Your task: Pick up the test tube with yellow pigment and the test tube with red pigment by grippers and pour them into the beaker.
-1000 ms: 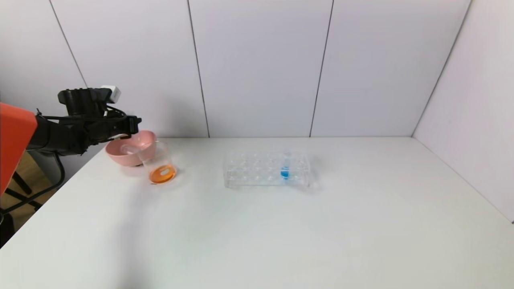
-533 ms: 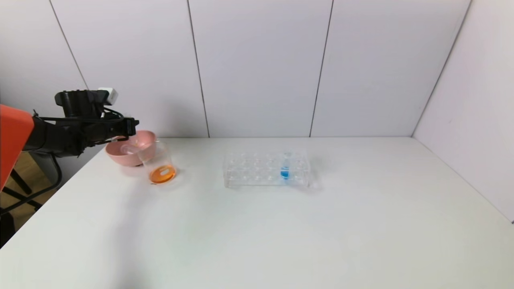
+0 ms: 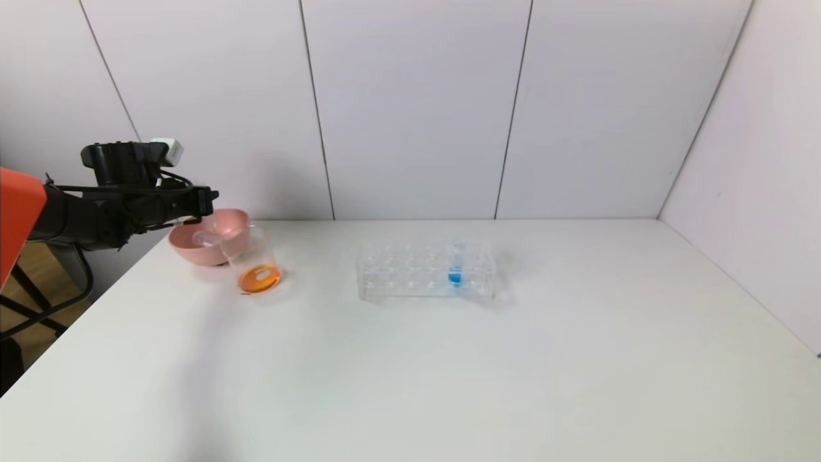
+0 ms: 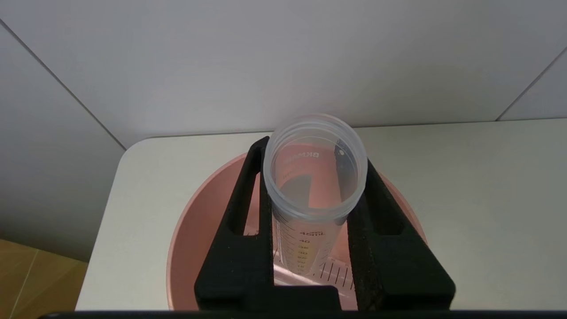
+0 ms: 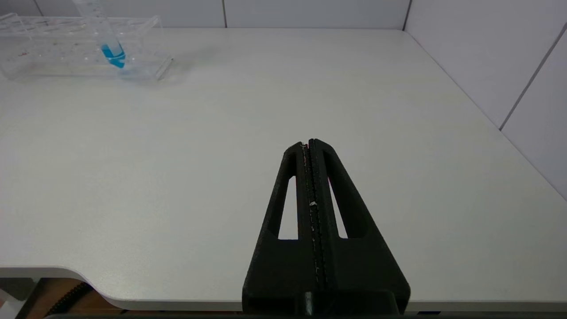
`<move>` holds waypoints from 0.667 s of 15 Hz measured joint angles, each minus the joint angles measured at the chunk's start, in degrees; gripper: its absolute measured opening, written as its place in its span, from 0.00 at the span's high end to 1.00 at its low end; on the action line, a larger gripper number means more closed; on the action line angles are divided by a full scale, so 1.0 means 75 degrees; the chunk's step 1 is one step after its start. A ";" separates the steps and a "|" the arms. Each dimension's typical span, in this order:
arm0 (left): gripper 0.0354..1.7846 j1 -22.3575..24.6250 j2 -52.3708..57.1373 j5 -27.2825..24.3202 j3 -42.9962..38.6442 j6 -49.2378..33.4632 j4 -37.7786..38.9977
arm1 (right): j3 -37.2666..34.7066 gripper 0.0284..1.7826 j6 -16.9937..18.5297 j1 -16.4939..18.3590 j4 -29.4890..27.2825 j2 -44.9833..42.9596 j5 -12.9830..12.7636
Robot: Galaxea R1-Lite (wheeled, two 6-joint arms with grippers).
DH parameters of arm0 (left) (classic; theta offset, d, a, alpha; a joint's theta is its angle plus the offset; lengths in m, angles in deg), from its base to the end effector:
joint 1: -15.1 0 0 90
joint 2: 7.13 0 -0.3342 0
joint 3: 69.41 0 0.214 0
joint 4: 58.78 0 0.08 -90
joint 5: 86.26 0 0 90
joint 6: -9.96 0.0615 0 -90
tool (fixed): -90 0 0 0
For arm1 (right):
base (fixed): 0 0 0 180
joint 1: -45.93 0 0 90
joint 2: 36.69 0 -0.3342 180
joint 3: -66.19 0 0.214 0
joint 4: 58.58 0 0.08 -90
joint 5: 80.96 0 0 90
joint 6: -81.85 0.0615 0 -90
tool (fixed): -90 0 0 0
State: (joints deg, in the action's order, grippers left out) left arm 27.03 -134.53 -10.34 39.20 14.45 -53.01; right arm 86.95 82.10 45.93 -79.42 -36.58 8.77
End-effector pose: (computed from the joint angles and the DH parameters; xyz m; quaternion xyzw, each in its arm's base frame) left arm 0.5330 0.0973 0.1651 0.0134 0.1097 -0.0230 0.9936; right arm 0.0076 -0.0003 0.0756 0.0022 0.0017 -0.0024 1.0000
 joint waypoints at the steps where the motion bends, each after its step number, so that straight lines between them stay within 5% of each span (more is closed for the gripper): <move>1: 0.71 -0.0008 0.0008 0.0000 0.0007 0.0003 -0.0007 | 0.0000 0.95 0.0003 0.0000 0.0000 0.0000 0.0003; 4: 0.56 -0.0011 0.0041 -0.0041 0.0059 -0.0026 -0.0008 | 0.0000 0.95 0.0003 0.0000 0.0000 0.0000 0.0000; 10: 0.08 -0.0020 0.0171 -0.0114 0.0015 -0.0070 0.0067 | 0.0000 0.95 0.0003 0.0000 0.0000 0.0000 0.0003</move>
State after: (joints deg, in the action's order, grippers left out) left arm 26.89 -133.25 -11.19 39.31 13.93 -52.51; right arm 86.95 82.12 45.93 -79.42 -36.58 8.80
